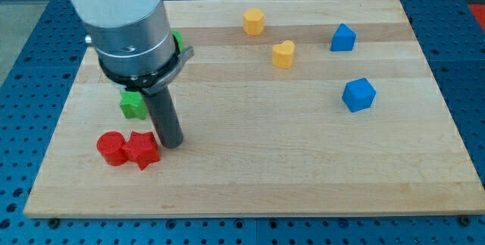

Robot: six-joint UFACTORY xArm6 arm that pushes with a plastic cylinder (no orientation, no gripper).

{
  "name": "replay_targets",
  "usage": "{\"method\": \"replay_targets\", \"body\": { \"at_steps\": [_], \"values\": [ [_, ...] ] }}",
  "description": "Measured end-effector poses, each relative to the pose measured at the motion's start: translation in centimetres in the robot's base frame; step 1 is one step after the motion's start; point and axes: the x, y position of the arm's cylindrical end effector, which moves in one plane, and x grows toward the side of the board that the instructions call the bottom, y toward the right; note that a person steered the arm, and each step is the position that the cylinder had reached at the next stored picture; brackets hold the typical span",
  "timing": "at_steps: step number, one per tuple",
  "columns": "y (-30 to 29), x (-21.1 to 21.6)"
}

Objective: Push the blue cube above the blue triangle

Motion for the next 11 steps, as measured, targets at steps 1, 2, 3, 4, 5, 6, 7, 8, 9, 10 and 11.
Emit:
{"method": "replay_targets", "body": {
  "at_steps": [1,2,3,4,5,6,7,8,9,10,11],
  "values": [
    [0.5,-1.8],
    [1.1,-4.1],
    [5.3,-4.6],
    [6.1,-5.6],
    [5.8,-7.3],
    [3.5,-9.2],
    [1.0,-10.2],
    [-1.6,-10.2],
    [-4.2,-10.5],
    [-7.6,-10.5],
    [-8.3,-9.1]
  ]
}}
